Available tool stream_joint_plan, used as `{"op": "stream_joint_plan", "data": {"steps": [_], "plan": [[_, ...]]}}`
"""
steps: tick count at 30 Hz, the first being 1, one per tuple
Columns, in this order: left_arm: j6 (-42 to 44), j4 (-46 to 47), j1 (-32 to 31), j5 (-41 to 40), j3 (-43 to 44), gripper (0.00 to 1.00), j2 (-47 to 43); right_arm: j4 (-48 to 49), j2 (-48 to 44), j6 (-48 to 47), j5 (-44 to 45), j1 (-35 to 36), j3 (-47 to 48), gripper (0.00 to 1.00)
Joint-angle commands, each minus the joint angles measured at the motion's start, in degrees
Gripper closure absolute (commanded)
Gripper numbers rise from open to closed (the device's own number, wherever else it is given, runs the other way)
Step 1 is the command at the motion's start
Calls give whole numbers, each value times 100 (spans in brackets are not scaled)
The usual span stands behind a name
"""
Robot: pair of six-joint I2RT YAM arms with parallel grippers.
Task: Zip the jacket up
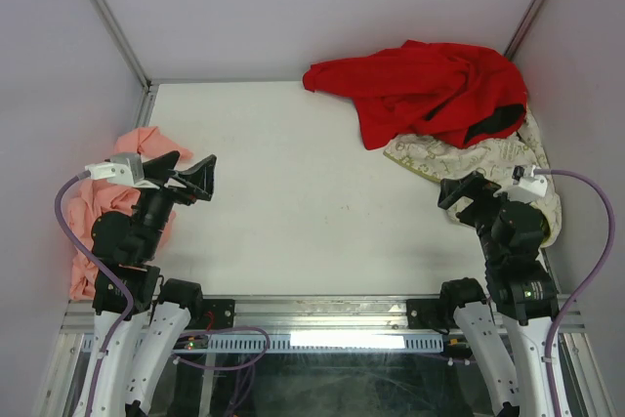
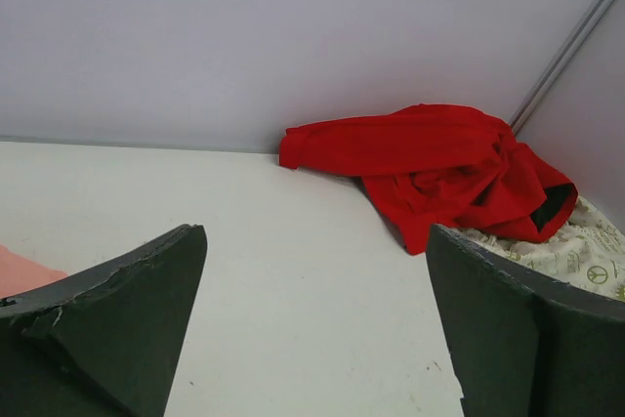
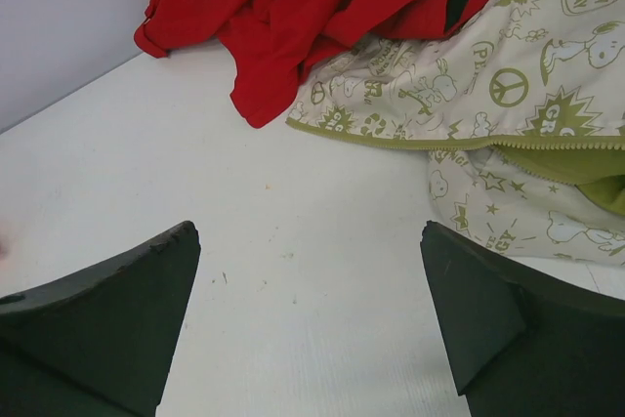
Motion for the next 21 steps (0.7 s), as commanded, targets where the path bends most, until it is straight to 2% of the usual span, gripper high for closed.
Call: {"op": "stream_joint_plan", "data": {"steps": [1, 13, 21], "plan": [[6, 158, -33, -71, 49, 1, -4, 228, 0, -20, 143, -23, 9, 1], [8, 168, -26, -89, 46, 1, 19, 28, 132, 200, 313, -19, -9, 1], [-5, 155, -33, -152, 23, 1, -31, -103, 997, 754, 503, -26, -121, 1]]}}
